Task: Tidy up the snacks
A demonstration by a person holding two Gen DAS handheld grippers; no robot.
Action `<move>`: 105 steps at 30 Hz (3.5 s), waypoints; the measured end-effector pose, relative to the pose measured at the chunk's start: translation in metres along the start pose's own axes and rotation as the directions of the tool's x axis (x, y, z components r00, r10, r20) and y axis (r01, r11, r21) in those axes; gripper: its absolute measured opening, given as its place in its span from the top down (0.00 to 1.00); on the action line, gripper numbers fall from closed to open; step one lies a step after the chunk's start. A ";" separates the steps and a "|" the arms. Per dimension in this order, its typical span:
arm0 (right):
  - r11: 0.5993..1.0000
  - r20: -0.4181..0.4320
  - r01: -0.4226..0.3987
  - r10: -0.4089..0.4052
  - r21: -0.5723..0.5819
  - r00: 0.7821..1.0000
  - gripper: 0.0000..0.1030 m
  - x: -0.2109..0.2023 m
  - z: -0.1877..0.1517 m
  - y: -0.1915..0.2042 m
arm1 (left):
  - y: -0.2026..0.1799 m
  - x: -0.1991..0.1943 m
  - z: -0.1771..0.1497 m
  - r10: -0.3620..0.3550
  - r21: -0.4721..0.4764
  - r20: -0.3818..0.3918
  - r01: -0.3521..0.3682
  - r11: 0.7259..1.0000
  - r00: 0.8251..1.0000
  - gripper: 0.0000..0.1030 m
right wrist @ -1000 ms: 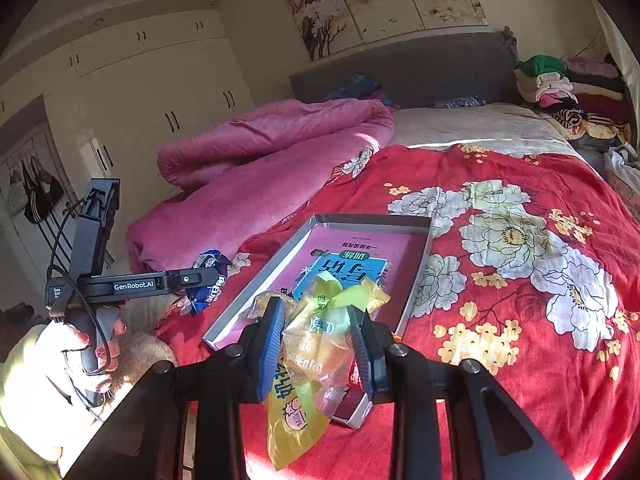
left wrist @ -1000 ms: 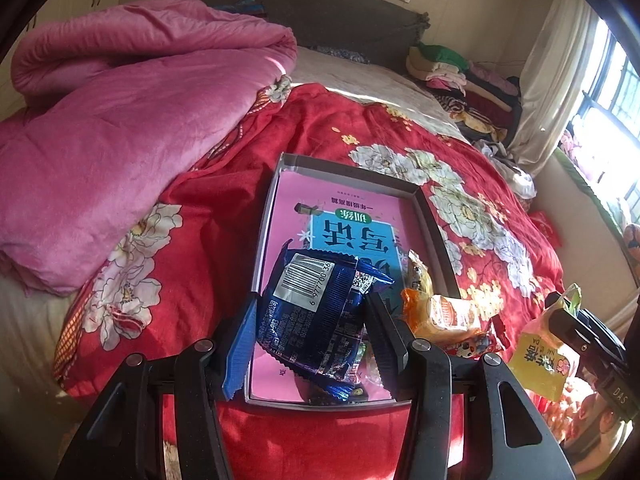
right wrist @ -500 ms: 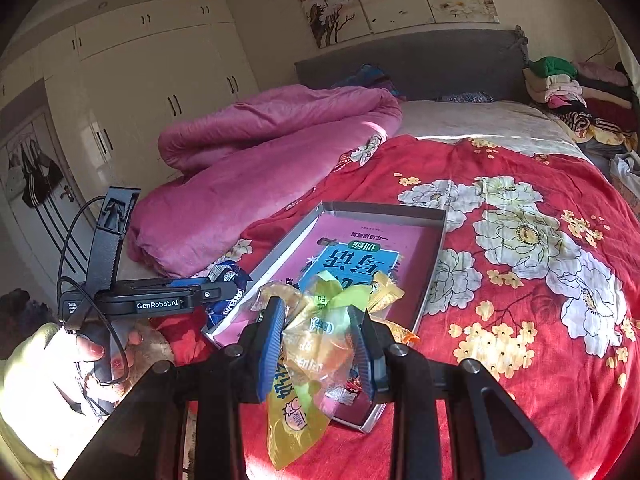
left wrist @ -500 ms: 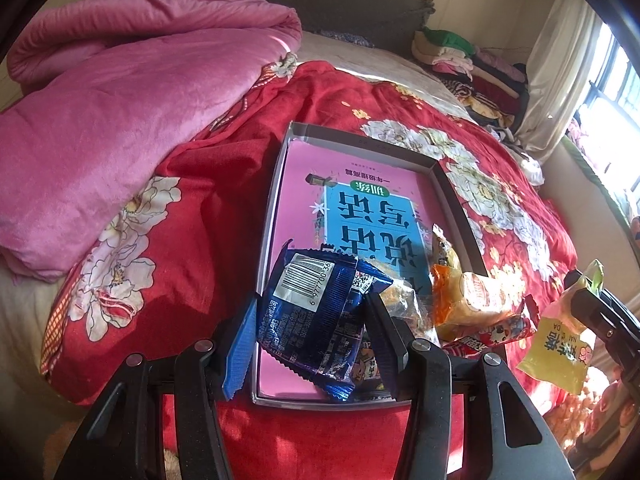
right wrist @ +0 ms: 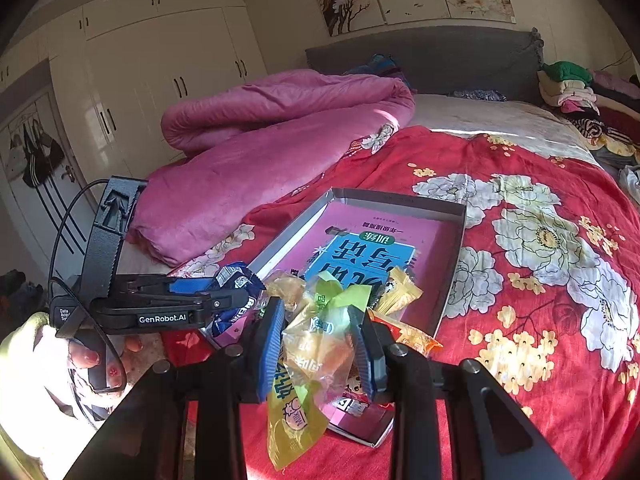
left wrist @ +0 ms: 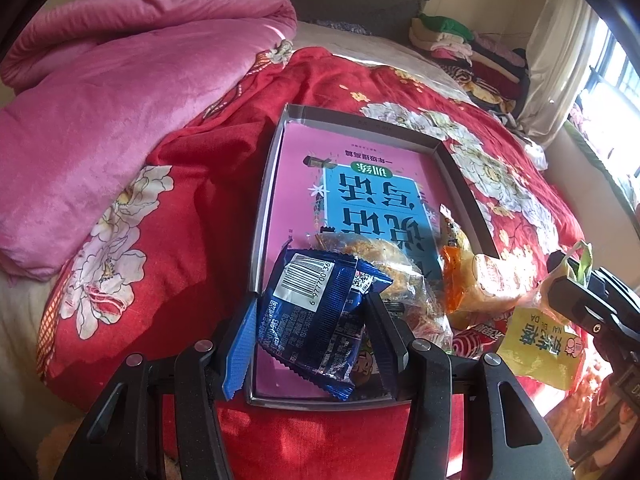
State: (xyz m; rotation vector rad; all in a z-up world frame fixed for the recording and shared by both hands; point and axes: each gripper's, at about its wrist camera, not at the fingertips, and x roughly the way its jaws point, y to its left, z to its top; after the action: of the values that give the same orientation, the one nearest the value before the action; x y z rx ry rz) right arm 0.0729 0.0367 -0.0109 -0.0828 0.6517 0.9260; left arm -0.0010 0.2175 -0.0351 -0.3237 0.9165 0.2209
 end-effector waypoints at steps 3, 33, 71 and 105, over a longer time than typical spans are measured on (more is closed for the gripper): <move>0.999 -0.010 0.010 -0.010 -0.035 1.000 0.68 0.009 -0.001 0.005 | 0.000 0.001 0.000 0.000 -0.001 -0.002 0.000 1.000 1.000 0.47; 0.968 -0.083 -0.064 0.045 -0.242 0.996 0.68 0.076 -0.011 0.046 | 0.002 0.010 -0.001 0.001 -0.009 -0.026 -0.002 1.000 1.000 0.47; 0.919 -0.019 0.082 -0.096 -0.385 0.995 0.49 0.046 -0.028 0.059 | -0.001 0.010 -0.001 -0.015 -0.002 -0.032 0.015 1.000 0.999 0.47; 0.955 0.061 0.192 -0.183 -0.226 0.981 0.32 0.002 -0.012 0.035 | -0.022 -0.047 0.003 -0.060 0.027 0.143 0.057 0.998 0.988 0.24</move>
State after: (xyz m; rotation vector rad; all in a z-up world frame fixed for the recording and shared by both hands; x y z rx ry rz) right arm 0.0411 0.0557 -0.0151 -0.3284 0.4880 0.8141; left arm -0.0191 0.1957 0.0086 -0.3087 0.7652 0.1771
